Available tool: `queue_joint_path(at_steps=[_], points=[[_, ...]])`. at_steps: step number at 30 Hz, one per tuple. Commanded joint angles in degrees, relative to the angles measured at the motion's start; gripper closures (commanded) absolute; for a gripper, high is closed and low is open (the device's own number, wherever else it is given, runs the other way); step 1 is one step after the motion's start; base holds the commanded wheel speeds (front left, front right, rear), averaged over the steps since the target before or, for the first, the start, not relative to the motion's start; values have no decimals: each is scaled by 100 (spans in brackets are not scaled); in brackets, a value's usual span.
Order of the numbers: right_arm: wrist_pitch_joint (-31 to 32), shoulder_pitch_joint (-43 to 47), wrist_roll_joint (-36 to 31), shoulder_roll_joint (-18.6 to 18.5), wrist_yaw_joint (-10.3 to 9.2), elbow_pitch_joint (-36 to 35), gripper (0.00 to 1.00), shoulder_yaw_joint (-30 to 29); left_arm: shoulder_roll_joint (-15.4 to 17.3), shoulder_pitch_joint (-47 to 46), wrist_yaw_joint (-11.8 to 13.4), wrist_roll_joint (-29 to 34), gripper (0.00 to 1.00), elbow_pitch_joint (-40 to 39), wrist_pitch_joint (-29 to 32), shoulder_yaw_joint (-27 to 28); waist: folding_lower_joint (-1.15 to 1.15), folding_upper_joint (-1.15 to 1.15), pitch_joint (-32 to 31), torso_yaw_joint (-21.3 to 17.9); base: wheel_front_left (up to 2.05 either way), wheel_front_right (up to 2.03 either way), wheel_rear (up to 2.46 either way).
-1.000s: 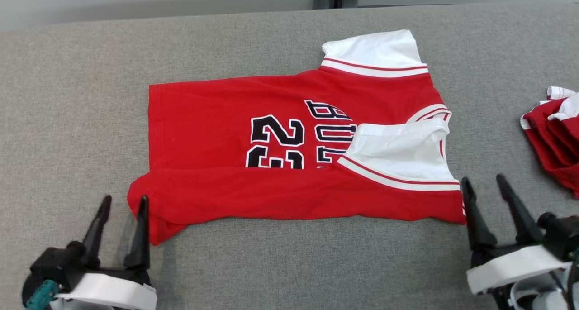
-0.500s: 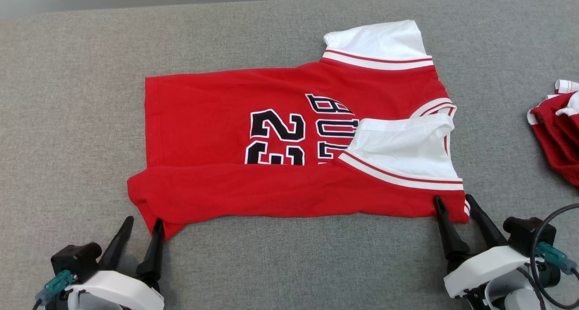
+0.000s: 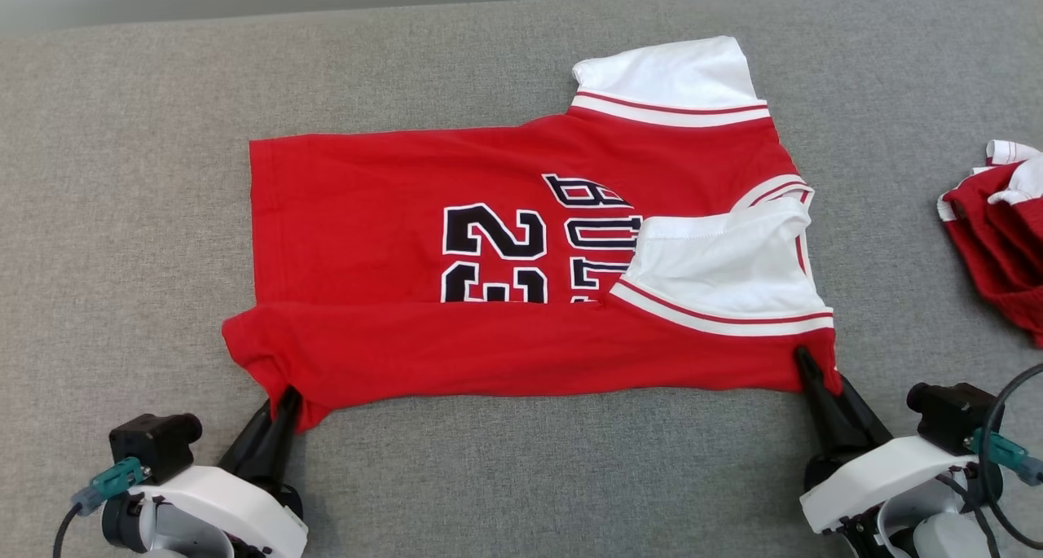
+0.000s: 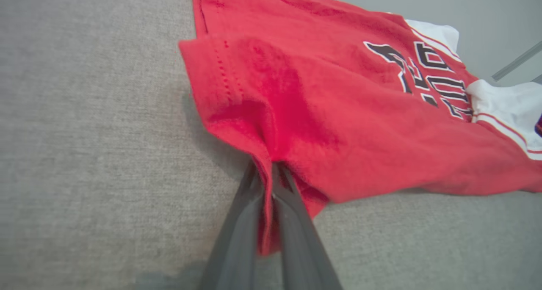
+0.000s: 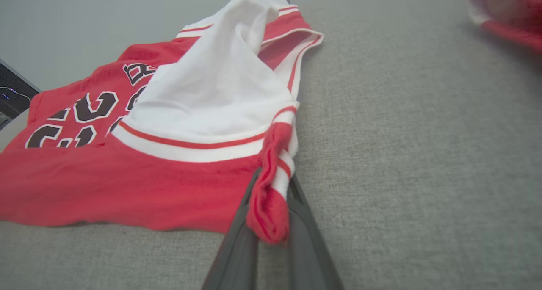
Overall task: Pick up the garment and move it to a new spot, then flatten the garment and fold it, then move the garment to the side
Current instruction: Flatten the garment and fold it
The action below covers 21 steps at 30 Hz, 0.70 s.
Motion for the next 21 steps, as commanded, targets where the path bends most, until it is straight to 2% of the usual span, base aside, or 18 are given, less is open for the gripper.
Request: queue_joint_path(at_steps=[1,8,15,21], points=[[-25,50,49,-54,-2,-67,100,-34,90,31,41,-19,100,-87,10,48,0,0,-21,1,0,0,0],[208,463,84,-181,-1,-696,100,-41,436,481,209,-130,100,-743,333,217,0,0,-172,33,0,0,0],[754,1421,35,-157,-1,-1551,100,-292,797,1222,495,-267,100,-1574,825,366,0,0,-288,117,0,0,0],[1084,2006,-55,41,-1,-2024,100,-471,839,1546,650,-322,100,-1911,1035,361,0,0,-275,124,0,0,0]])
